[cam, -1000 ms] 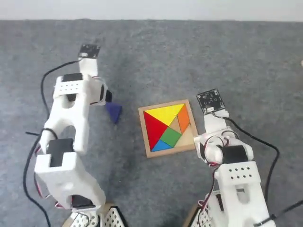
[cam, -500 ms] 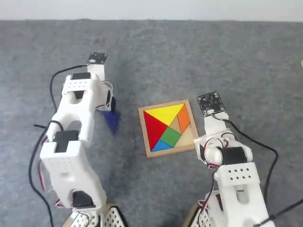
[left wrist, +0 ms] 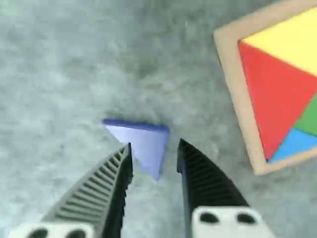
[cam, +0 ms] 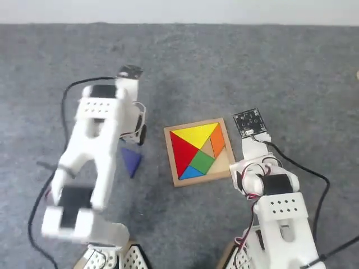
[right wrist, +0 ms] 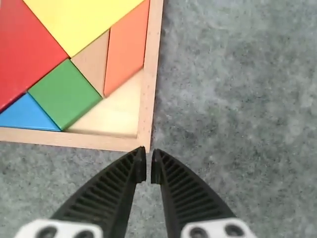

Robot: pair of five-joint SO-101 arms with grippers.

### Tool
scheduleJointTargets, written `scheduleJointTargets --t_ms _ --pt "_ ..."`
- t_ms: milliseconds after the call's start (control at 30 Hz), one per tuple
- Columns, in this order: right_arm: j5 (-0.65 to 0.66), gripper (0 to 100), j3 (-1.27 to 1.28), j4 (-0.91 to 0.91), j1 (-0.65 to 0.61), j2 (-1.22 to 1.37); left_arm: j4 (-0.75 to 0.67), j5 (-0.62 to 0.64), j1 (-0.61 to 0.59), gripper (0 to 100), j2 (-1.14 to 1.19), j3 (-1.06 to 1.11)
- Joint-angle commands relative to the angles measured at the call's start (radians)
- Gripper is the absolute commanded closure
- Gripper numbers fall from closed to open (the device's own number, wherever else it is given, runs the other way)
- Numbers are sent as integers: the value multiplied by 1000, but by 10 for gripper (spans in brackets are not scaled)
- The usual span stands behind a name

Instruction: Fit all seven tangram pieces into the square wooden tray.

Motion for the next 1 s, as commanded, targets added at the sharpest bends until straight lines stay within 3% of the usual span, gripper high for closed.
scheduleJointTargets --t_ms 0,267,533,867,967 --pt "-9 964 -6 -19 8 -18 -63 6 -60 862 -304 93" --pt "-11 964 -6 -21 8 -18 -239 -115 -155 862 -344 441" --pt "-11 964 -6 -21 8 -21 -374 -120 -160 862 -215 509" --pt "-11 964 -6 -19 8 -19 -456 -66 98 862 -68 506" --pt "-11 964 -6 -19 8 -18 -453 -69 112 862 -69 504"
